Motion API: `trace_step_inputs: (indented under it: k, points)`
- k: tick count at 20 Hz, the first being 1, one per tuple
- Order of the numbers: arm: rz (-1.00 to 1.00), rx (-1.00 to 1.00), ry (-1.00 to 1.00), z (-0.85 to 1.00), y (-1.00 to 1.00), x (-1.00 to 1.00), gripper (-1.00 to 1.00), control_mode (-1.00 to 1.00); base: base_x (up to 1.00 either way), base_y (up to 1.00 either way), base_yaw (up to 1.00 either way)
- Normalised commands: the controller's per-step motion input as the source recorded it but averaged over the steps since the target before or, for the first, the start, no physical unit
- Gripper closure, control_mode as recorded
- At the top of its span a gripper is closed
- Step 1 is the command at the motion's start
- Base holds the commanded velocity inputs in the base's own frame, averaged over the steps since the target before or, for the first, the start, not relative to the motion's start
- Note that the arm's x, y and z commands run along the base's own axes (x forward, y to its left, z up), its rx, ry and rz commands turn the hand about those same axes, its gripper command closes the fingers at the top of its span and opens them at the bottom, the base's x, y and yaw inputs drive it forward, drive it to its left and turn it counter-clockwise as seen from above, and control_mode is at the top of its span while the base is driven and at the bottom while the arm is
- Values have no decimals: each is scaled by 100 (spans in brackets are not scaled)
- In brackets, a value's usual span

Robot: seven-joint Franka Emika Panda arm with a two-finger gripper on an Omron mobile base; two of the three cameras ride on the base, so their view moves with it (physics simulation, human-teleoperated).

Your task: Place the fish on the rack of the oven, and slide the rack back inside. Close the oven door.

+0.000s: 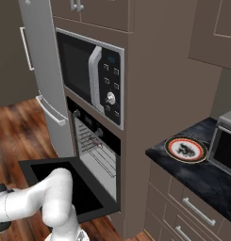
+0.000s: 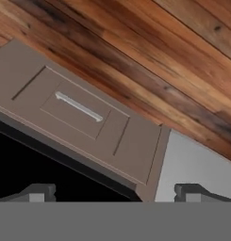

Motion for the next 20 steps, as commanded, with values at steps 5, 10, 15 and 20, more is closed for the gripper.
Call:
trace_step_inputs:
  k: [5,10,15,20]
  points:
    - [-24,-32,-23,-100,4,-33,-100,-100,0,0,0]
    - [-28,-25,-24,-100,0,-82,-100,-100,0,0,0]
    - [-27,-18,-26,-100,0,-36,-100,-100,0,0,0]
    - [-29,-7,-32,-100,-15,19,-100,-100,0,0,0]
